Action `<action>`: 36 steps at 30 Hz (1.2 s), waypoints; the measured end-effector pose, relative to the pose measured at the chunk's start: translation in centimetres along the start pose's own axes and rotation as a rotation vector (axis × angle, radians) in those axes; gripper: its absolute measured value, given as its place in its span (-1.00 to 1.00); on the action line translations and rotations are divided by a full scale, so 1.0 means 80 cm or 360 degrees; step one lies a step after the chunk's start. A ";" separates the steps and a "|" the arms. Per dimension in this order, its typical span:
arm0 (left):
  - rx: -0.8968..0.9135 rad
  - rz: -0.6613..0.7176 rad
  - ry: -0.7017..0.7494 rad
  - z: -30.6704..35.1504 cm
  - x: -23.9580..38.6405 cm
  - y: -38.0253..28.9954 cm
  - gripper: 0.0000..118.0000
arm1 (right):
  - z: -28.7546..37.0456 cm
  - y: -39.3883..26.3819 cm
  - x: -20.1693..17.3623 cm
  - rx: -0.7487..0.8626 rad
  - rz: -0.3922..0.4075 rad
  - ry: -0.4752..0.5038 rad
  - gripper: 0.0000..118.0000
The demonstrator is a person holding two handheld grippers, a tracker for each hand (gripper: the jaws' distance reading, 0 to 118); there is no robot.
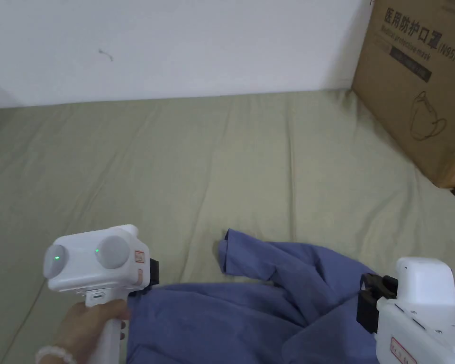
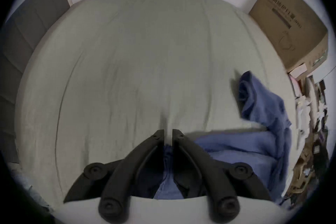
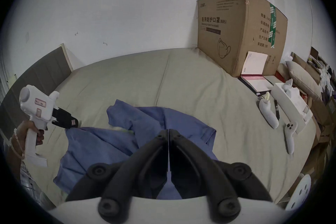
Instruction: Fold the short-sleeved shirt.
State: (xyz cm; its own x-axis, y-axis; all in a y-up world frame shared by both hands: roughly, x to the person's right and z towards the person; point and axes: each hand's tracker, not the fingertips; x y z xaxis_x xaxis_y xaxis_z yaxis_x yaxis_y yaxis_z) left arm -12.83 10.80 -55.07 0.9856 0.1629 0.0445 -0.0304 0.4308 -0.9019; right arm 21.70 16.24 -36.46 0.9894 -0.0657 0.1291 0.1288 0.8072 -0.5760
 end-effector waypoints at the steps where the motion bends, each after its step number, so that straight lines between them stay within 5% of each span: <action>1: 0.0051 -0.0015 -0.0006 0.012 0.000 0.001 -0.86 | -0.004 0.008 0.004 0.0006 0.0005 0.0022 -0.97; 4: 0.0137 -0.0046 -0.0039 0.045 0.002 0.004 -0.86 | -0.032 0.044 0.016 -0.0059 -0.0001 0.0237 -0.86; 7: 0.0233 -0.0064 -0.0097 0.074 0.004 0.002 -0.86 | -0.093 0.082 0.022 -0.0177 -0.0004 0.0358 0.65; 8: 0.0247 -0.0067 -0.0092 0.082 0.004 0.000 -0.86 | -0.119 0.092 0.021 -0.0272 0.0022 0.0362 0.95; 9: 0.0280 -0.0080 -0.0099 0.089 0.005 -0.002 -0.86 | -0.142 0.100 0.020 -0.0334 0.0050 0.0369 0.96; 15: 0.0331 -0.0130 -0.0130 0.111 0.002 -0.013 -0.86 | -0.262 0.087 0.020 -0.0719 0.0305 0.0084 0.86; 16: 0.0338 -0.0141 -0.0116 0.113 0.002 -0.015 -0.86 | -0.274 0.076 0.021 -0.0824 0.0306 0.0033 0.66; 17: 0.0346 -0.0147 -0.0112 0.114 0.001 -0.017 -0.86 | -0.287 0.062 0.025 -0.0897 0.0337 0.0049 0.15; 19: 0.0348 -0.0139 -0.0120 0.116 -0.001 -0.019 -0.86 | -0.285 0.047 0.019 -0.0946 0.0367 0.0099 0.04; 21: 0.0345 -0.0136 -0.0130 0.117 -0.003 -0.019 -0.86 | -0.270 0.053 0.011 -0.0831 0.0436 0.0077 -0.61; 24: 0.0351 -0.0136 -0.0119 0.126 -0.004 -0.020 -0.86 | -0.265 0.067 0.003 -0.0792 0.0381 0.0056 -0.87; 28: 0.0383 -0.0168 -0.0113 0.154 -0.008 -0.026 -0.86 | -0.226 0.107 0.014 -0.0692 0.0207 0.0072 -0.87; 32: 0.0466 -0.0160 -0.0059 0.196 -0.016 -0.027 -0.87 | -0.146 0.165 0.030 -0.0445 0.0237 0.0002 -0.87; 36: 0.0579 -0.0124 -0.0039 0.253 -0.028 -0.028 -0.87 | -0.046 0.228 0.063 -0.0226 0.0093 0.0011 -0.87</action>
State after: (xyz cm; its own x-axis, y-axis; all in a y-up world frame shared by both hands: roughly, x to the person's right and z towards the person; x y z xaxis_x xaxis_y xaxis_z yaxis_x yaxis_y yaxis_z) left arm -18.37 27.44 -44.42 0.9832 0.1366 0.1213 -0.0170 0.7295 -0.6837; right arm 29.29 28.46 -49.28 0.9959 -0.0253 0.0867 0.0784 0.7188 -0.6907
